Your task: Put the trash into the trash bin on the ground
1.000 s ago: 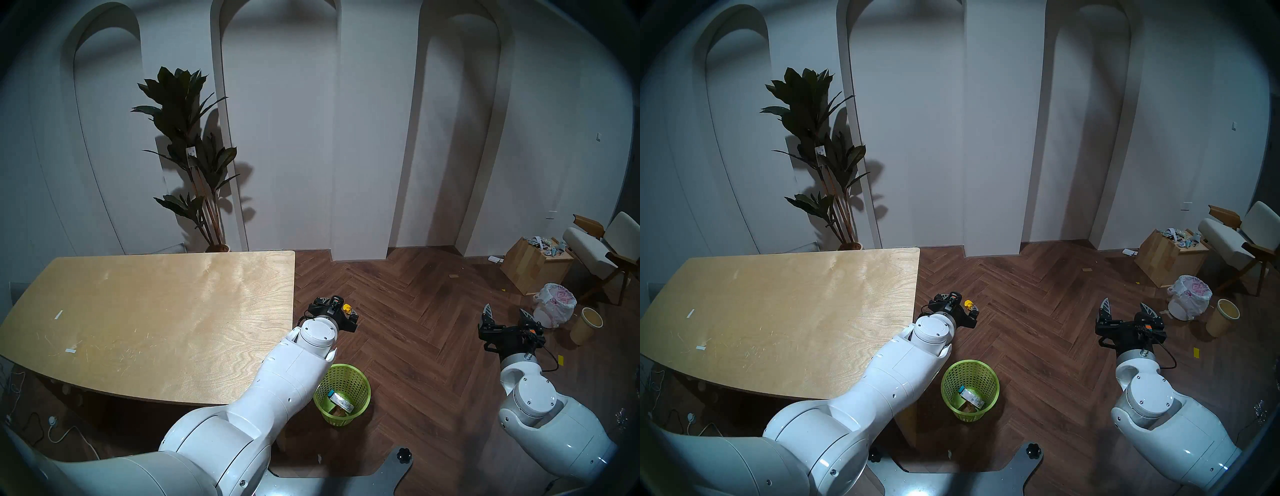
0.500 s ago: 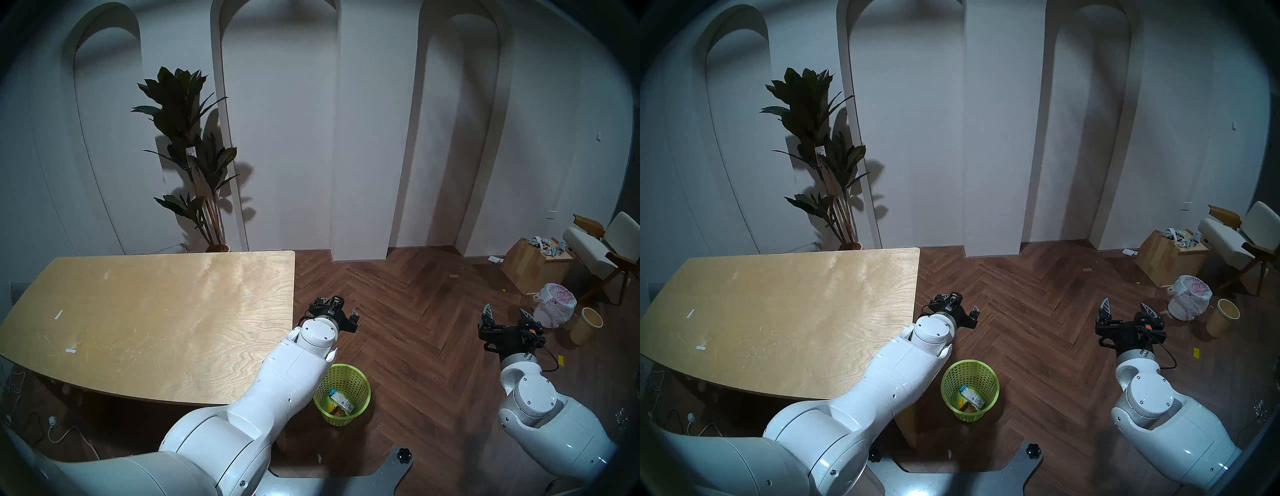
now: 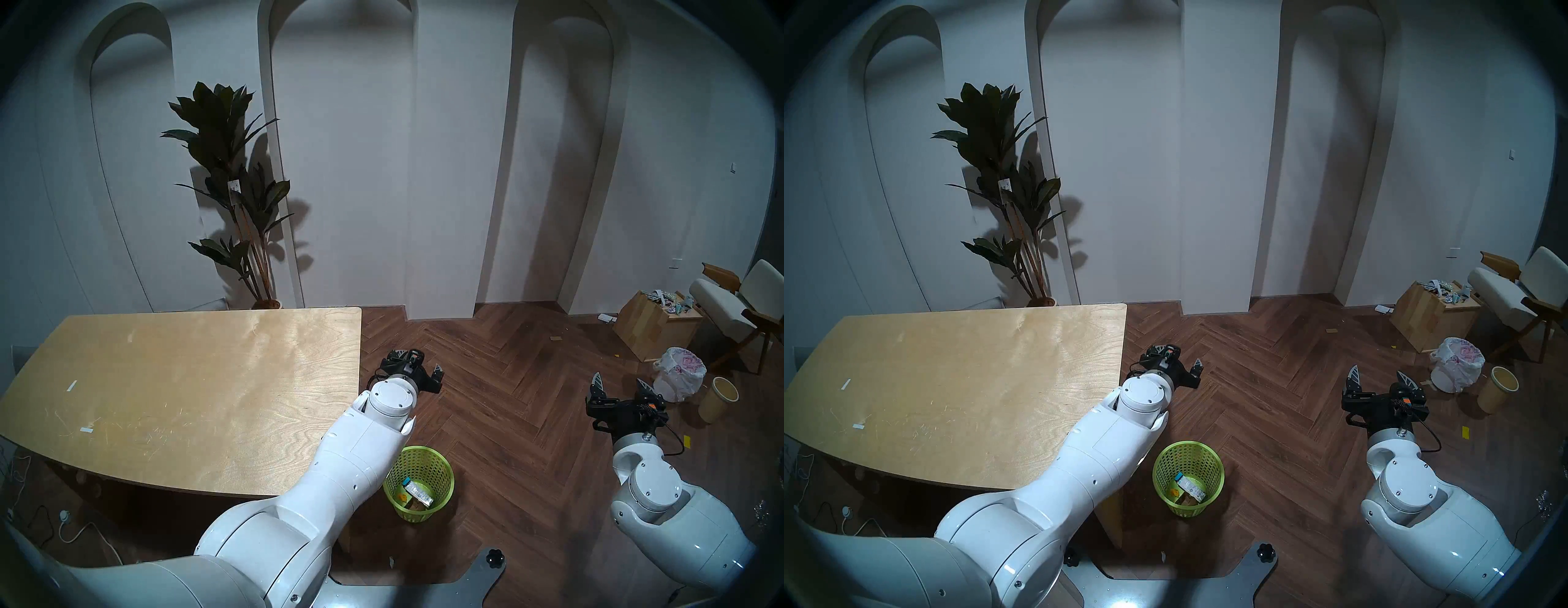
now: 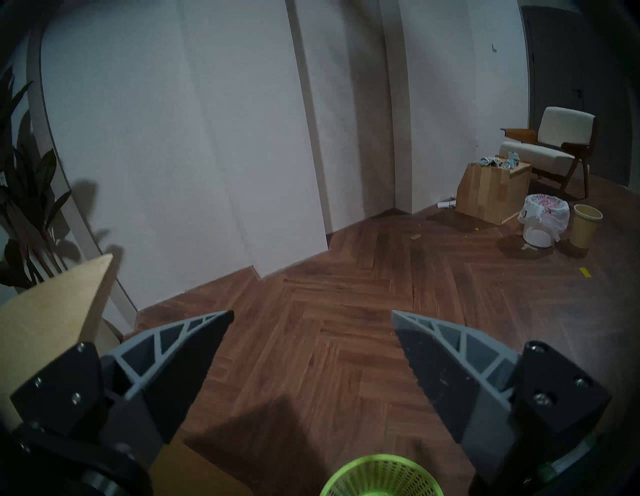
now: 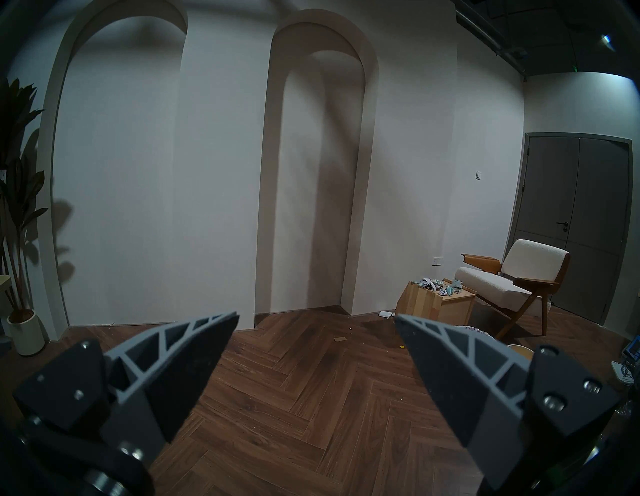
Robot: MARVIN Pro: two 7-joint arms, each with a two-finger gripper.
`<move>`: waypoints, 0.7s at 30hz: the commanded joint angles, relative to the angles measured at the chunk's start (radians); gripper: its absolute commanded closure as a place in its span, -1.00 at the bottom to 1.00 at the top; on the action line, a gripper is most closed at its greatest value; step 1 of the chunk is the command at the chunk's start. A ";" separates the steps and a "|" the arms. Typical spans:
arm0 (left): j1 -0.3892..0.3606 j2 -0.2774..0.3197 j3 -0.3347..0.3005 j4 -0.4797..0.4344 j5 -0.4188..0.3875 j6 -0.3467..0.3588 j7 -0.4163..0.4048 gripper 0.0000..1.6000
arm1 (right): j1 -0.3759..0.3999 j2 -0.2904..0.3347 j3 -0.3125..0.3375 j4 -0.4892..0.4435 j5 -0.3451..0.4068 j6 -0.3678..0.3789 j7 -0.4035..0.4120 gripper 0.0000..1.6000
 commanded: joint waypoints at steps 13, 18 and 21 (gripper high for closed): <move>0.046 0.124 -0.101 -0.282 0.023 -0.050 0.096 -1.00 | 0.197 -0.046 -0.139 -0.067 -0.029 0.055 0.095 -1.00; 0.081 0.155 -0.129 -0.344 0.028 -0.051 0.115 -1.00 | 0.252 -0.064 -0.160 -0.064 -0.036 0.085 0.120 -1.00; 0.102 0.174 -0.145 -0.373 0.030 -0.051 0.125 -1.00 | 0.277 -0.077 -0.169 -0.063 -0.041 0.101 0.134 -1.00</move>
